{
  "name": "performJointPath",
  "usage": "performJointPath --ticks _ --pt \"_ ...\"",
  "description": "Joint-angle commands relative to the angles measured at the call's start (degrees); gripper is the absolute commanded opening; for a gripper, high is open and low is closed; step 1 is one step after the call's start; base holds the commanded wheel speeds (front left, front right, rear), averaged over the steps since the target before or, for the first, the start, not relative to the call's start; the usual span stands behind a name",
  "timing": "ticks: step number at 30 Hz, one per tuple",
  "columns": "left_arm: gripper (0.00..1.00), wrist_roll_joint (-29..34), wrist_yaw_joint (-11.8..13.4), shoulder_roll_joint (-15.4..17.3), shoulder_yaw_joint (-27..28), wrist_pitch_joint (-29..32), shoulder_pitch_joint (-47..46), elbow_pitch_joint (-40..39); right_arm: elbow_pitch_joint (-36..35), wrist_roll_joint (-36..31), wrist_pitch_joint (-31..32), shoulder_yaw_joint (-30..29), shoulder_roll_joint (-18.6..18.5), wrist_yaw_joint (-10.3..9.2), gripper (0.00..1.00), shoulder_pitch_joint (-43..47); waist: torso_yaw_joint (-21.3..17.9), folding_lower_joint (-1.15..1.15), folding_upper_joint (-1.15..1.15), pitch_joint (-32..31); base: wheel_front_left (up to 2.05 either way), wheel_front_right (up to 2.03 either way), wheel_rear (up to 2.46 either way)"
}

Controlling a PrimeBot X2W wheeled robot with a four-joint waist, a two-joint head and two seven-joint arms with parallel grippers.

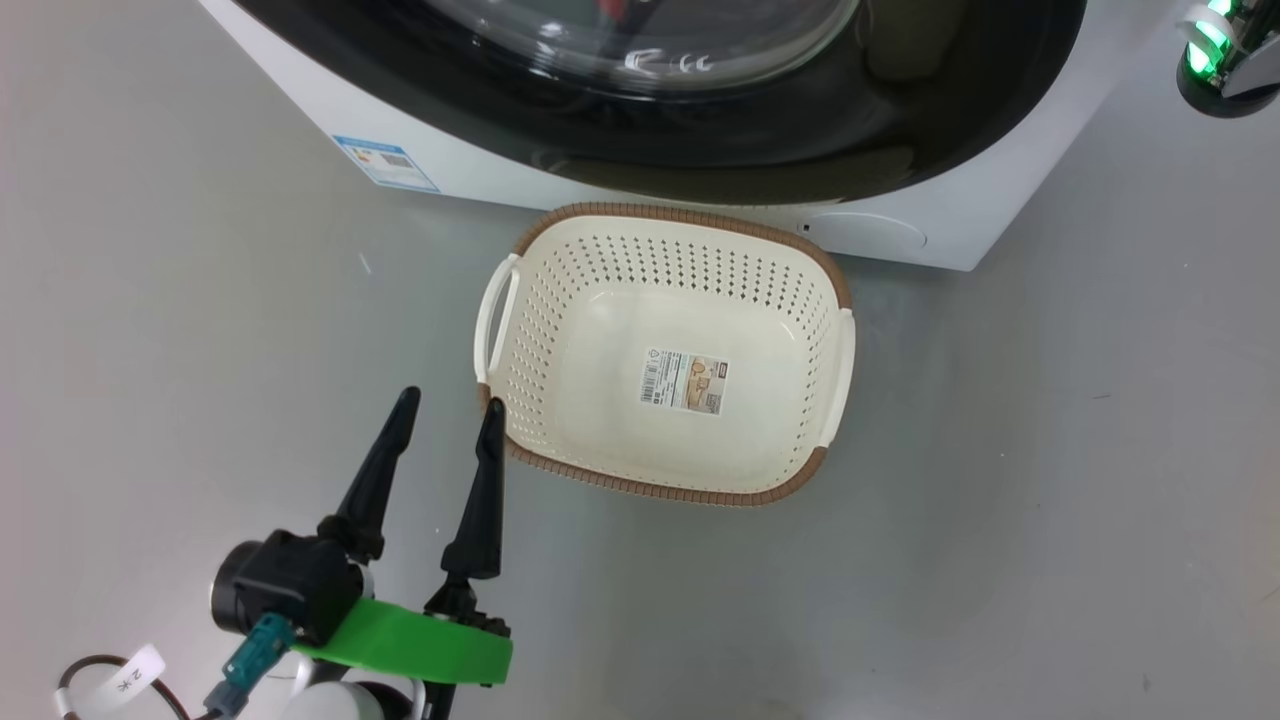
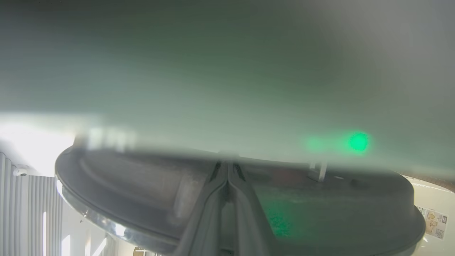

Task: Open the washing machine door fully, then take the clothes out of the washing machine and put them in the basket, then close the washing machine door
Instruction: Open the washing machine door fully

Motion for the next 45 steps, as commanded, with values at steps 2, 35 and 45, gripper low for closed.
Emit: performJointPath --ticks 2,35,45 --pt "1.0 0.0 0.2 0.6 1.3 -0.5 -0.5 -1.2 -2.2 0.1 1.9 1.5 1.9 0.29 0.0 1.2 -0.1 0.0 0.0 -0.9 0.0 0.0 0.0" --pt "1.0 3.2 0.0 0.6 1.5 -0.5 6.7 0.2 -18.1 -2.2 6.2 4.4 6.1 0.29 0.0 25.7 -0.3 0.0 0.0 -13.5 0.0 0.0 0.0" --pt "1.0 3.7 0.0 0.6 1.3 -0.5 8.6 0.3 -23.0 -3.2 7.3 5.5 8.4 0.29 0.0 32.2 1.6 0.0 0.0 -16.2 0.0 0.0 0.0"
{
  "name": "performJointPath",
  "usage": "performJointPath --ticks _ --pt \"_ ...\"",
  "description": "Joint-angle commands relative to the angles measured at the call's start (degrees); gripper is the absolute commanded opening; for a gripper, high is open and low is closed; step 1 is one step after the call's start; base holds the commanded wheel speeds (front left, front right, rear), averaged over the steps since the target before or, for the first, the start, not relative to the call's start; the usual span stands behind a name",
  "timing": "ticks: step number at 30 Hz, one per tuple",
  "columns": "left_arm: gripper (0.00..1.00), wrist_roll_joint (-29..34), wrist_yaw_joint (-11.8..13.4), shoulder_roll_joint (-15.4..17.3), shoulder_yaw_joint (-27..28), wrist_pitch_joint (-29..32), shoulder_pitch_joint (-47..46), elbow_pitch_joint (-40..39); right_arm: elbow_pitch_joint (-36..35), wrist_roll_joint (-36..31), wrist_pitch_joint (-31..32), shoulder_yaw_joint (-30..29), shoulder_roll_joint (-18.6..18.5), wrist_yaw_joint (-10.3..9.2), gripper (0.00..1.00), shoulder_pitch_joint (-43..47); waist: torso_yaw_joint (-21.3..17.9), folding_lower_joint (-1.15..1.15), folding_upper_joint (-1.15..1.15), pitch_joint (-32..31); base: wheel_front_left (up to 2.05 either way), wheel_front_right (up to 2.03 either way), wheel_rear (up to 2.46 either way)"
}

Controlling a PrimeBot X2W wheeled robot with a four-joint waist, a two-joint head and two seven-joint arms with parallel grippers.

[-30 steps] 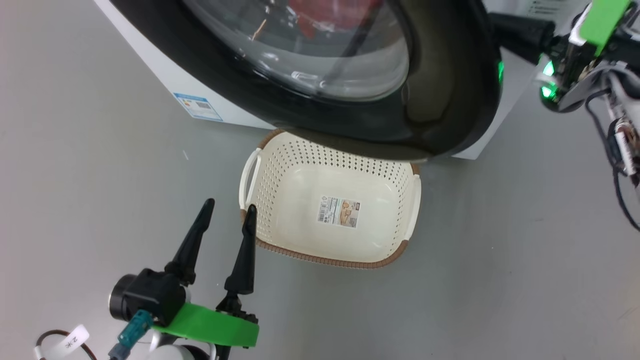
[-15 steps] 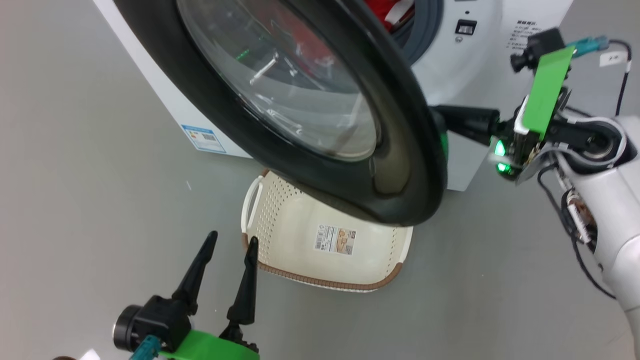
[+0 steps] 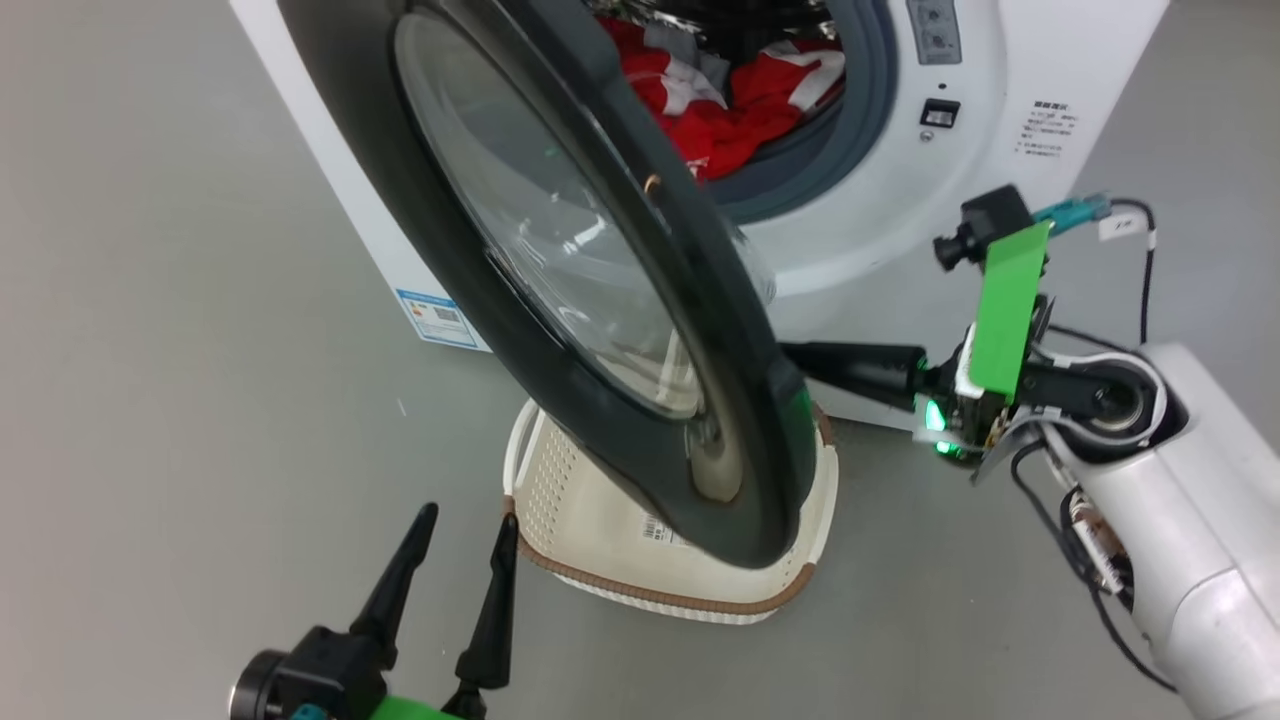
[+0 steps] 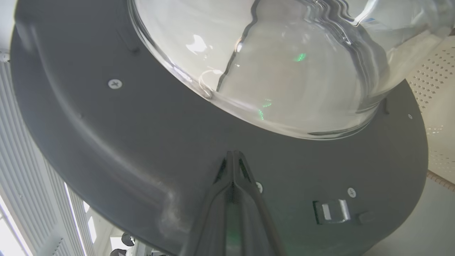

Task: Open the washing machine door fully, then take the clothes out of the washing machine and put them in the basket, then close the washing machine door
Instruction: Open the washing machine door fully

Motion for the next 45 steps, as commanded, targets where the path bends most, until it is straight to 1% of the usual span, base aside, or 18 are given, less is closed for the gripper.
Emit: performJointPath --ticks 1,7,8,14,30,45 --pt "1.0 0.9 0.1 0.6 1.8 -0.5 0.7 -1.2 -2.6 -0.2 0.5 0.7 1.5 0.44 0.0 2.1 1.2 0.0 0.0 -1.1 0.0 0.0 0.0" --pt "1.0 1.4 0.1 0.6 2.0 -0.5 2.3 -1.2 -5.5 -0.8 0.7 1.0 3.1 0.44 0.0 6.0 3.4 0.0 0.0 -2.9 0.0 0.0 0.0" --pt "1.0 1.4 0.1 0.6 2.0 -0.5 2.3 -1.2 -5.5 -0.8 0.7 1.0 3.1 0.44 0.0 6.0 3.4 0.0 0.0 -2.9 0.0 0.0 0.0" --pt "1.0 1.5 0.2 0.6 2.3 -0.5 3.5 -1.3 -6.7 -1.5 0.9 1.3 4.3 0.44 0.0 9.0 6.3 0.0 0.0 -4.1 0.0 0.0 0.0" --pt "1.0 1.4 1.1 0.6 3.8 -0.5 5.3 -1.5 -9.1 -4.1 -0.3 1.9 8.0 0.44 0.0 12.5 13.0 0.0 0.0 -5.9 0.0 0.0 0.0" --pt "1.0 1.2 2.2 0.6 5.8 -0.5 6.1 -3.3 -8.3 -4.4 -0.8 4.2 10.0 0.44 0.0 11.2 13.9 0.0 0.0 -5.3 0.0 0.0 0.0"
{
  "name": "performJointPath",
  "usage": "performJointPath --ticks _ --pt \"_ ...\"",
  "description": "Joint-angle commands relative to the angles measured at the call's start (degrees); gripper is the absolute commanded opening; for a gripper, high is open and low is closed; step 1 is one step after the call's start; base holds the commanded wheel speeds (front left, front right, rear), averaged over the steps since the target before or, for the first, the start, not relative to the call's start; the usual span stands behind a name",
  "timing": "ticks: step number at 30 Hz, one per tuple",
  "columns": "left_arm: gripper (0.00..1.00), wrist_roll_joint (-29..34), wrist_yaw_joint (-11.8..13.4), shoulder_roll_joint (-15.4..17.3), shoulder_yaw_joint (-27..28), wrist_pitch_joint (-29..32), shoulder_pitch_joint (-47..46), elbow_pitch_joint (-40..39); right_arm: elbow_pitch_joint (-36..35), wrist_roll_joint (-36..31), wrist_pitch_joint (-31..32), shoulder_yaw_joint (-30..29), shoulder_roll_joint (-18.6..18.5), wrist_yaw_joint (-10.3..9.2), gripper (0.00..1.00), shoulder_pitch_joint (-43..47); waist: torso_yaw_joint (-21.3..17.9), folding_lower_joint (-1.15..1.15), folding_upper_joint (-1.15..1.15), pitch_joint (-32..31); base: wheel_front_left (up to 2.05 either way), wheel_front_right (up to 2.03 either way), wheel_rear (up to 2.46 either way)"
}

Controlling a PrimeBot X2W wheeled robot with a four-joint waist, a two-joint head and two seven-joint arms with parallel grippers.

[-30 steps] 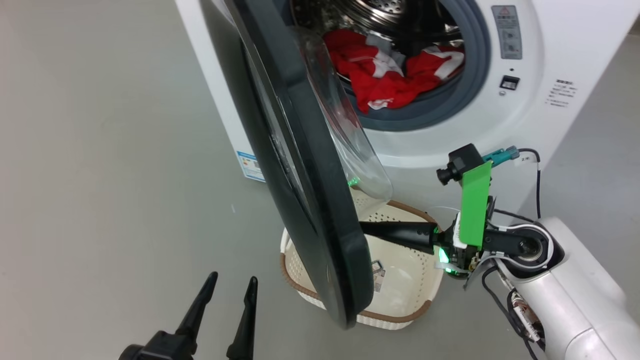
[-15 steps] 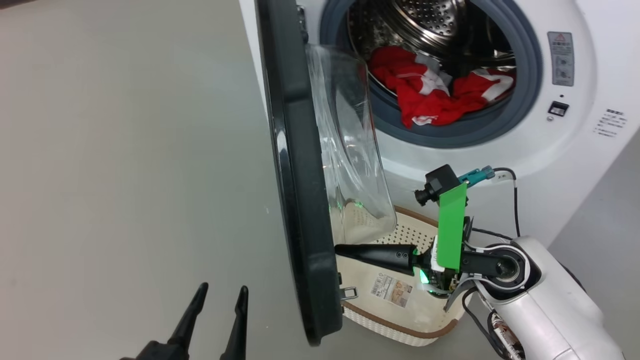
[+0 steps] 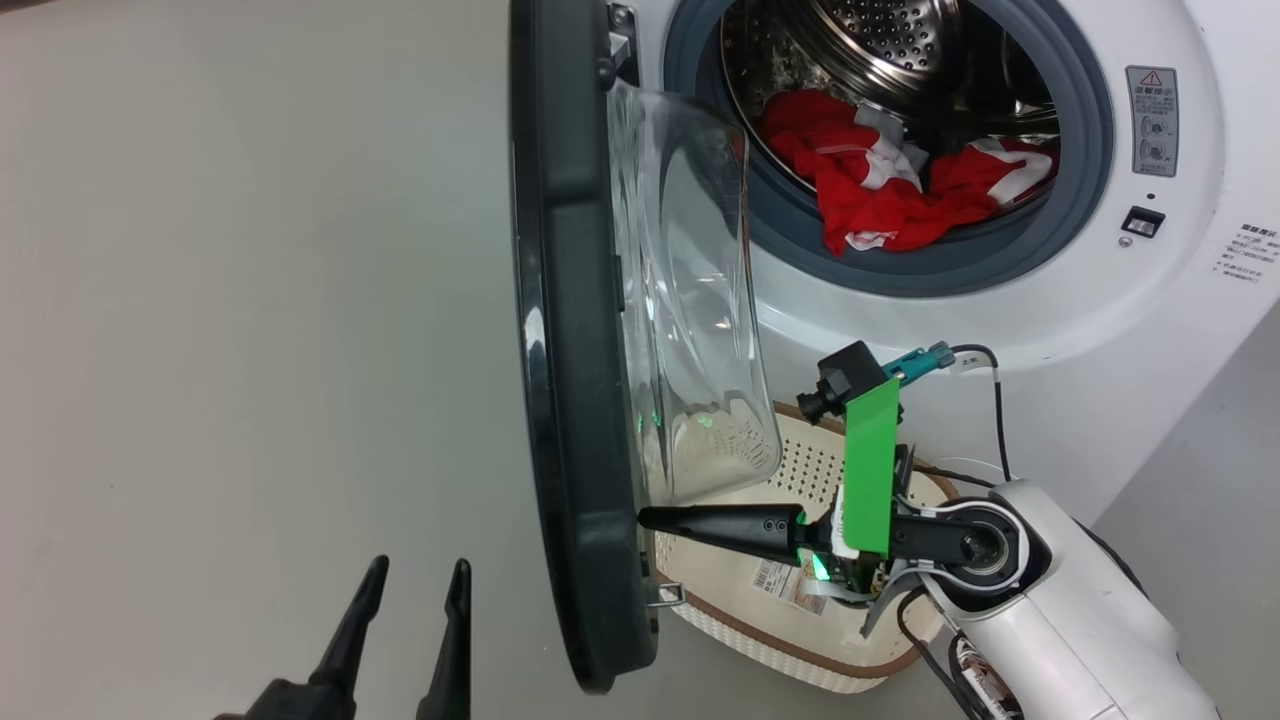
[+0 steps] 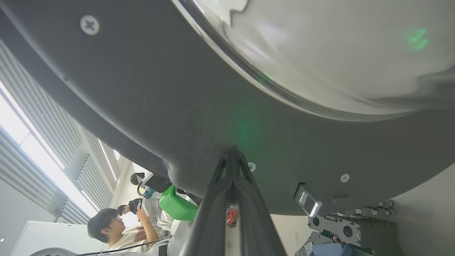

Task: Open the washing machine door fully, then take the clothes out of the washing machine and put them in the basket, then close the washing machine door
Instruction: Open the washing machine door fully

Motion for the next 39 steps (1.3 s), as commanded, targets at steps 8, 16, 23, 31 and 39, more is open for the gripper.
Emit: performJointPath --ticks 8,16,23,31,39 --pt "1.0 -0.2 0.5 0.4 1.9 -0.5 -0.6 -1.3 -1.5 -1.2 -2.0 1.0 1.9 0.44 0.5 -0.6 -0.3 0.0 0.0 -0.3 0.0 0.0 0.0" --pt "1.0 -0.4 -0.3 0.4 1.6 -0.5 -1.3 0.4 -1.1 -6.0 -7.5 -0.2 0.3 0.44 1.0 2.2 -0.8 0.0 0.0 -1.3 0.0 0.0 0.0" --pt "1.0 0.3 -1.1 0.4 2.8 -0.5 -1.4 1.1 -0.9 -9.3 -11.8 -0.3 -2.2 0.44 1.0 5.4 -2.5 0.0 0.0 -1.7 0.0 0.0 0.0" --pt "1.0 0.4 -1.7 0.4 4.1 -0.5 -1.4 1.5 1.1 -14.2 -18.1 1.6 -6.0 0.44 1.0 8.5 -4.9 0.0 0.0 -2.0 0.0 0.0 0.0" --pt "1.0 0.8 -2.1 0.4 5.3 -0.5 -0.8 1.8 1.8 -15.8 -26.3 2.5 -8.7 0.44 1.0 11.9 -7.0 0.0 0.0 -2.3 0.0 0.0 0.0"
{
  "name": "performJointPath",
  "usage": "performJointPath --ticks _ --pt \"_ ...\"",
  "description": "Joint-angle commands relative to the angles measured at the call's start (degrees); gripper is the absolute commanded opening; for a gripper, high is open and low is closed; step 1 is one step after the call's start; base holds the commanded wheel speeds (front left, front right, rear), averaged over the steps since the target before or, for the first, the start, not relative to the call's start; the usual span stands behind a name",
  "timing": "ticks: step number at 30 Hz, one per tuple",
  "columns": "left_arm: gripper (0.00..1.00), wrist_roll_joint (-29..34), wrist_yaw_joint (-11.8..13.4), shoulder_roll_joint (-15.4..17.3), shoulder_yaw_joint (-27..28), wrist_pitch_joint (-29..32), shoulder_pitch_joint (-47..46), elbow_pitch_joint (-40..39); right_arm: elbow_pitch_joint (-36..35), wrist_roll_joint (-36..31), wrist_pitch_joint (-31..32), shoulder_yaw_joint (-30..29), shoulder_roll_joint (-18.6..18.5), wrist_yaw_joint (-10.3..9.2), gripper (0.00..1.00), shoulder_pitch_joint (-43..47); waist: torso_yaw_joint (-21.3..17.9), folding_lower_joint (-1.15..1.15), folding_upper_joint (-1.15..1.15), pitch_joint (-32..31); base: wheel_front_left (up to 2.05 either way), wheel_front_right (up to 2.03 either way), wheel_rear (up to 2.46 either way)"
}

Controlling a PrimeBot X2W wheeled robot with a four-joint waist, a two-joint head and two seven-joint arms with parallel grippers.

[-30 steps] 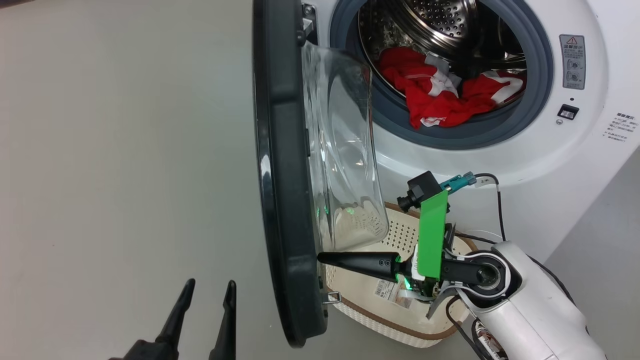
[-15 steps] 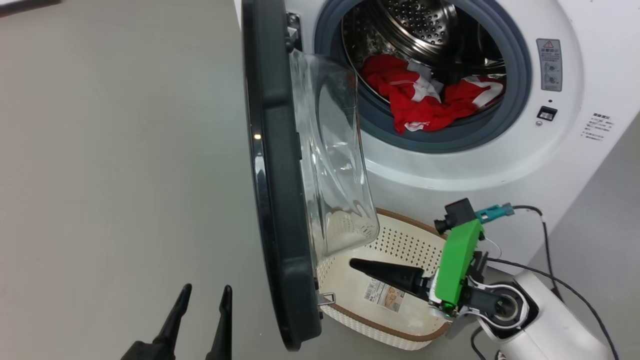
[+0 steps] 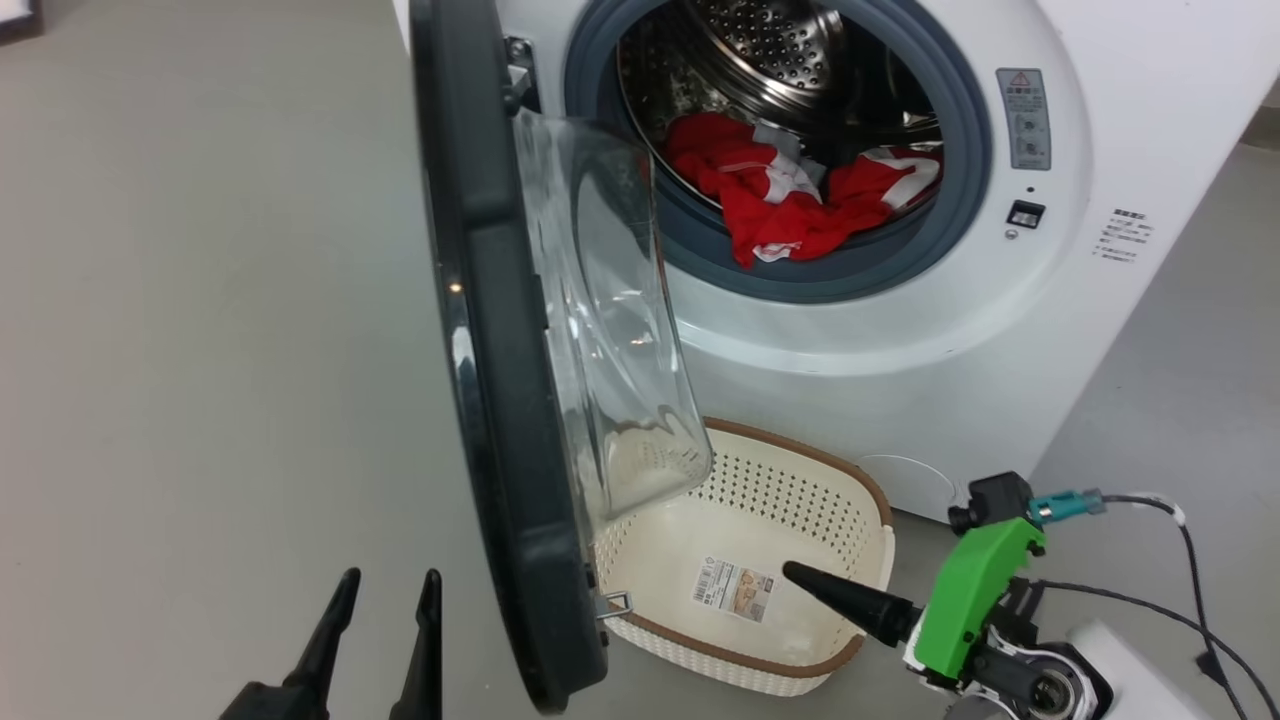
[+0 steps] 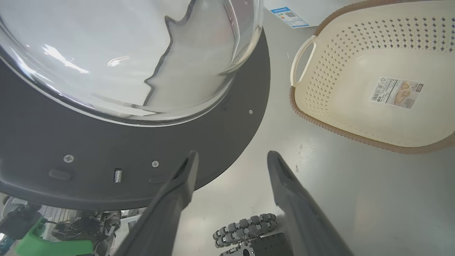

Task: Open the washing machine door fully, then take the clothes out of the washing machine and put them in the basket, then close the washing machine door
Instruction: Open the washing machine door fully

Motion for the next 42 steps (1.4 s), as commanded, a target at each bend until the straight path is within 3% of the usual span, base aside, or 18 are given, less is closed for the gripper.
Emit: performJointPath --ticks 1,16,25,30,42 --pt "1.0 0.4 -0.4 0.4 2.3 -0.5 -0.7 -1.2 -1.4 -1.3 -2.8 0.7 -1.2 0.43 1.0 0.7 -0.7 0.0 0.0 -0.2 0.0 0.0 0.0" --pt "1.0 0.6 -0.8 0.4 4.1 -0.5 0.8 -1.0 -1.6 -7.8 -21.7 6.6 -8.2 0.43 1.0 5.3 -2.6 0.0 0.0 -1.1 0.0 0.0 0.0" --pt "1.0 0.8 -0.8 0.4 4.5 -0.5 1.6 -0.8 1.9 -16.5 -37.8 12.9 -12.1 0.43 1.0 5.5 -3.0 0.0 0.0 -1.7 0.0 0.0 0.0" --pt "1.0 0.6 -0.8 0.4 4.6 -0.5 1.6 -0.7 3.7 -21.7 -41.9 13.5 -12.5 0.43 1.0 5.0 -3.2 0.0 0.0 -1.5 0.0 0.0 0.0" --pt "1.0 0.7 -0.7 0.4 4.8 -0.5 1.1 -1.0 -5.6 -44.5 -42.2 -6.7 -6.5 0.43 1.0 11.9 -3.3 0.0 0.0 -0.9 0.0 0.0 0.0"
